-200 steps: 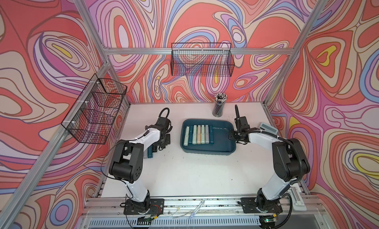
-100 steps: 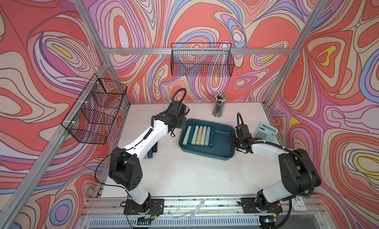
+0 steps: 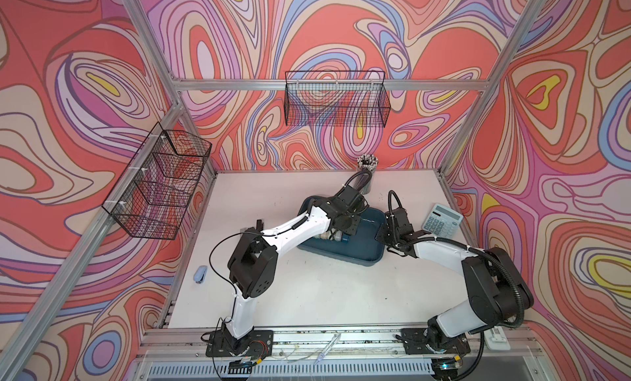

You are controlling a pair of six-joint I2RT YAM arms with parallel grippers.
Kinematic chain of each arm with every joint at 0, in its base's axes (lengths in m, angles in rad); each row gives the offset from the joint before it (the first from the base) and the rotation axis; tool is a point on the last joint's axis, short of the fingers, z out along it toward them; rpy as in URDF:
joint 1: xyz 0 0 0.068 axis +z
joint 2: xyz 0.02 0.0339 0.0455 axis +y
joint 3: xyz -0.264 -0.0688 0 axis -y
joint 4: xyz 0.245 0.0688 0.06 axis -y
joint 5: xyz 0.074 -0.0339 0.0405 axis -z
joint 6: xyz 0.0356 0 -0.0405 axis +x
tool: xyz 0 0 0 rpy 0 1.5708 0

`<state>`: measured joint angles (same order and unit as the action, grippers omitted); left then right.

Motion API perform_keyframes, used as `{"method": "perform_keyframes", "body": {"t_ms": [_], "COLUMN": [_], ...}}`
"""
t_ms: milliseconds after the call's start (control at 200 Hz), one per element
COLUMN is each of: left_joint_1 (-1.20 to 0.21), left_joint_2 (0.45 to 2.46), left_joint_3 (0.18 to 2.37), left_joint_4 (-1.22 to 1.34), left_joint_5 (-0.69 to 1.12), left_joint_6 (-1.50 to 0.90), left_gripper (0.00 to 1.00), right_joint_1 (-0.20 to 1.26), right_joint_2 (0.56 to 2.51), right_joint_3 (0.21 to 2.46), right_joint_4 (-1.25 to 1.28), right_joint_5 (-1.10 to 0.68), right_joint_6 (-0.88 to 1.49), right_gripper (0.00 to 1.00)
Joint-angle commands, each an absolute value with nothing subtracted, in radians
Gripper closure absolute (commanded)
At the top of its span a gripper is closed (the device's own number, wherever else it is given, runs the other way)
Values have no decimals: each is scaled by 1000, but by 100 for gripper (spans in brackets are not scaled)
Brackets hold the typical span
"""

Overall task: Put the pruning pliers into the storage box
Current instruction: Place the pruning pliers in the storage box.

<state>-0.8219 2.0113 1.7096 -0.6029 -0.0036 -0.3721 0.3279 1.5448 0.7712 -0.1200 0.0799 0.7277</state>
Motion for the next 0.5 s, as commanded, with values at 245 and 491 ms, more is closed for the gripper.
{"method": "perform_keyframes", "body": {"t_ms": [245,491], "left_joint_1": [-862,-866], "left_joint_2": [2138,2223], "left_joint_3": [1817,1875], "left_joint_4": [-609,-634], "left_joint_5": [-32,-78], "left_joint_6": [-488,-541], "left_gripper": [86,84], "right_joint_1": [330,330], "right_joint_2": [1488,1479], "right_joint_3": [737,728], "right_joint_4": [30,37], "right_joint_5": [37,37], "right_joint_6": [823,824], "right_gripper": [90,89]}}
